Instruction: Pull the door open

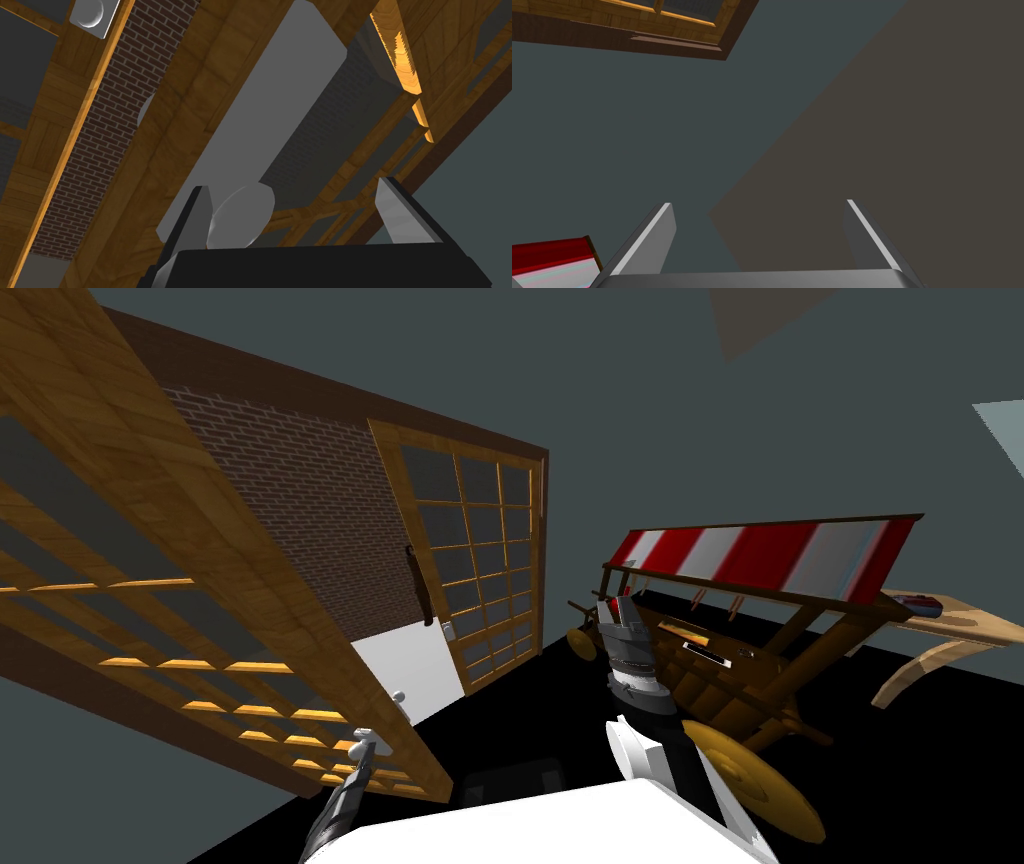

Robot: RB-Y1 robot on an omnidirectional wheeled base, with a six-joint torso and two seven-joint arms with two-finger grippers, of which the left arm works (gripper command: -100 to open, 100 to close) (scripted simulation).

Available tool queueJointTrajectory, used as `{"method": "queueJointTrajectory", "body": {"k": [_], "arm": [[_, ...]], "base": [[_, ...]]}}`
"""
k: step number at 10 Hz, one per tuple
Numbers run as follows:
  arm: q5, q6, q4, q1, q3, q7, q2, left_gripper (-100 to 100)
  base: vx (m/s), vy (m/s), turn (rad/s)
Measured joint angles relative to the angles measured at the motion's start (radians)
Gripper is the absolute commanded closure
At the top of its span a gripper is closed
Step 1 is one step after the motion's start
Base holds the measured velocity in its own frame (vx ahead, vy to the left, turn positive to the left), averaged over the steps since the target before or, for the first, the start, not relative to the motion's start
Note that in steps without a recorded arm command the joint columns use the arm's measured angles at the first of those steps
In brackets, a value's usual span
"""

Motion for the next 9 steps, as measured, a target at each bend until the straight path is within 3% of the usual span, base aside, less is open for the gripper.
{"method": "queueJointTrajectory", "body": {"k": [1, 2, 4, 5, 7, 9], "arm": [[0.001, 0.017, -0.035, 0.017, -0.002, 0.010, -0.011, 100], [0.001, 0.018, -0.041, 0.022, -0.004, 0.014, -0.014, 100], [0.002, 0.006, -0.029, 0.021, -0.006, 0.021, -0.009, 100], [0.004, -0.009, 0.013, -0.005, -0.002, 0.021, 0.001, 100], [0.010, 0.004, -0.010, 0.010, -0.007, 0.049, -0.003, 100], [0.017, -0.018, 0.032, -0.008, -0.010, 0.082, 0.012, 100]], "base": [[0.005, 0.003, 0.012], [-0.002, -0.001, 0.010], [-0.015, 0.004, -0.006], [-0.004, -0.002, -0.031], [-0.007, -0.004, -0.021], [-0.023, 0.004, -0.025]]}}
